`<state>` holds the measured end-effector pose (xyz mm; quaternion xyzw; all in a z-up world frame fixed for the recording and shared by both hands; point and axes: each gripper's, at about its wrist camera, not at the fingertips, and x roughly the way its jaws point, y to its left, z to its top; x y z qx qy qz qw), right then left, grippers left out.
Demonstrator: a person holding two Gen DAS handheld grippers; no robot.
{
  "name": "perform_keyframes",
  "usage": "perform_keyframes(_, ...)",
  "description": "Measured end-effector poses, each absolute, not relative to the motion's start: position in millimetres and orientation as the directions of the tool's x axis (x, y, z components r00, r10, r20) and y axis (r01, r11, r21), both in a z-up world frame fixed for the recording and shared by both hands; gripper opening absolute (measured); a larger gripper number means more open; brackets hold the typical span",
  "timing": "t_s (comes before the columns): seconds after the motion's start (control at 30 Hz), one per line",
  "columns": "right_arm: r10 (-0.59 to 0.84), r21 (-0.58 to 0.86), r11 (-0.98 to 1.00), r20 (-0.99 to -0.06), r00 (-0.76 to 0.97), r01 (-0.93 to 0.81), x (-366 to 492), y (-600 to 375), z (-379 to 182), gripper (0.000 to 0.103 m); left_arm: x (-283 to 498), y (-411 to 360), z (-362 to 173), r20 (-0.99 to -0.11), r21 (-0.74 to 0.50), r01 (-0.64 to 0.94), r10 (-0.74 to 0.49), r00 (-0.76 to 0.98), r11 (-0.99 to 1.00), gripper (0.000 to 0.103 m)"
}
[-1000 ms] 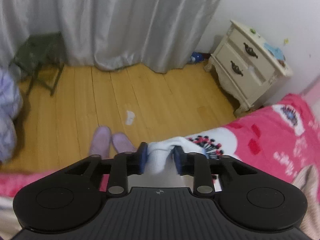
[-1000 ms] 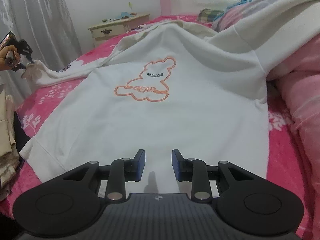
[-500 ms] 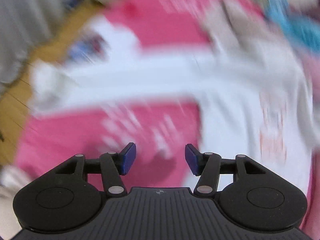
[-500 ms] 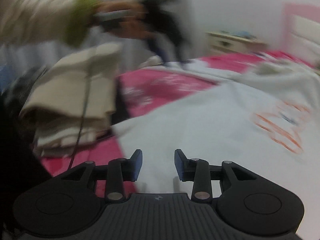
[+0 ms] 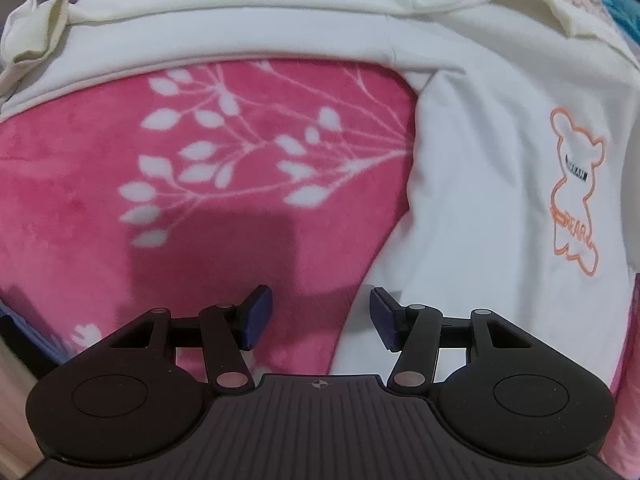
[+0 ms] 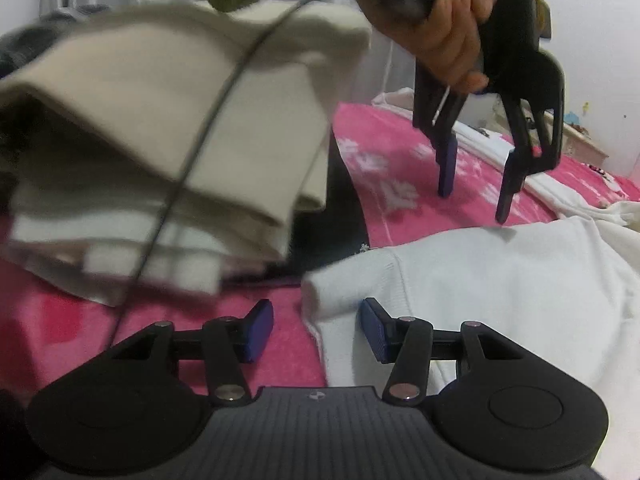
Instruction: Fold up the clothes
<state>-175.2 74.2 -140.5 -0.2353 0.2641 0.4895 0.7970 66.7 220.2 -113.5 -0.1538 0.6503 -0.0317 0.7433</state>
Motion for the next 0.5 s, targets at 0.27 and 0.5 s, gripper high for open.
perform_keyframes(0.27, 0.664, 0.034, 0.538, -0.633, 0.399, -0.842, -155, 61, -116, 0.010, 78, 223, -116, -0.926, -0.339, -0.141, -0.303, 0.226, 0.930, 0.055)
perform_keyframes(0.5, 0.701, 0.129, 0.566, -0.596, 0.393, -0.815, -149, 46, -93, 0.010, 69, 200, -121, -0.921, -0.304, -0.051, -0.280, 0.271, 0.951, 0.007)
